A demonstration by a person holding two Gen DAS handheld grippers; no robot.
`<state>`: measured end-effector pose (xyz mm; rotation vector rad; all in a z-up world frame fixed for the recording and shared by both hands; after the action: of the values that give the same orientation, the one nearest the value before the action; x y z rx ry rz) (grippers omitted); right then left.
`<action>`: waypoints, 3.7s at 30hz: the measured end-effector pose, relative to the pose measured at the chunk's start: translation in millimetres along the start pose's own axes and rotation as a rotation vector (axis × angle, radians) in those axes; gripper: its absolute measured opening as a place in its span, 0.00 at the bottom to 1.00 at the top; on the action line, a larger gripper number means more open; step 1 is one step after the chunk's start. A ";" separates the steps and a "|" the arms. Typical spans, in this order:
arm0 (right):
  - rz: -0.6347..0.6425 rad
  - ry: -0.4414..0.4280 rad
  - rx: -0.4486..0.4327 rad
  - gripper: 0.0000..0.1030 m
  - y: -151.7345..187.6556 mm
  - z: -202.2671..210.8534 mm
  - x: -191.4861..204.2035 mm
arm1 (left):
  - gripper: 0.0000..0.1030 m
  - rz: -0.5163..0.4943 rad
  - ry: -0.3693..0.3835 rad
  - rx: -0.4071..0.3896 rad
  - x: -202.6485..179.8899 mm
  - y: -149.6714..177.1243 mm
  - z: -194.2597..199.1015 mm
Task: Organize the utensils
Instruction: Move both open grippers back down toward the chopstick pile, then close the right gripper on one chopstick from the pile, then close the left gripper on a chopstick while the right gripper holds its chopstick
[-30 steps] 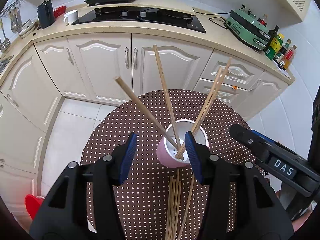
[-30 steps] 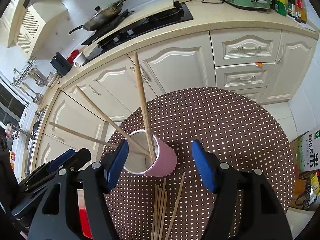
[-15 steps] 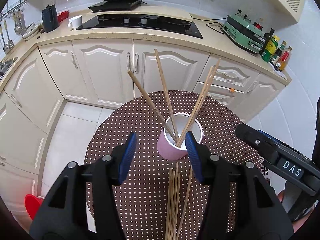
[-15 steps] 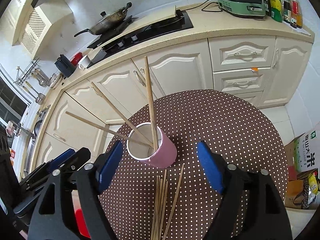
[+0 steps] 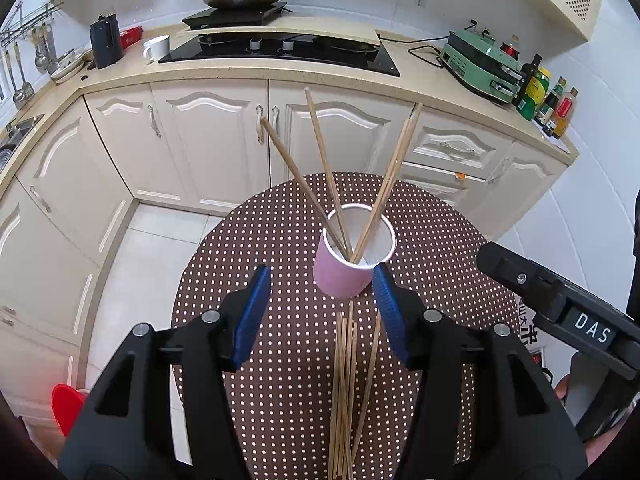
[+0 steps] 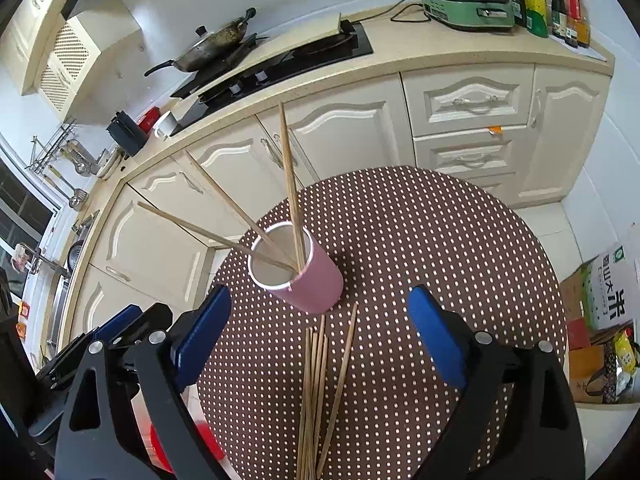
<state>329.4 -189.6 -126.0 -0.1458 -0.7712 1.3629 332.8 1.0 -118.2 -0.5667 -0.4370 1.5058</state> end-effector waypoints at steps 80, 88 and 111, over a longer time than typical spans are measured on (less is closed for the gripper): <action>0.183 0.175 0.343 0.13 131.9 -140.2 -1.4 | 0.66 -0.016 -0.008 0.567 27.6 147.2 -156.5; 0.147 0.135 0.327 0.10 129.0 -129.7 -21.0 | 0.70 -0.029 -0.025 0.579 11.5 136.4 -177.8; 0.076 0.083 0.324 0.10 126.3 -116.4 -48.7 | 0.24 -0.044 -0.085 0.530 -18.4 98.1 -213.1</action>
<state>291.8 -165.0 -298.8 0.0244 -0.4713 1.5260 380.9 -36.2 -345.5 -0.0757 -0.1012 1.5278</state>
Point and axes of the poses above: each gripper's, at about its wrist camera, not at the fingertips, and z roughly against the way its jaws point, x to its left, y to its underside, the point moved 7 cm from there along -z, roughly the way its jaws point, and after that the axes turned 3 degrees about -y, right-handed, at the moved point
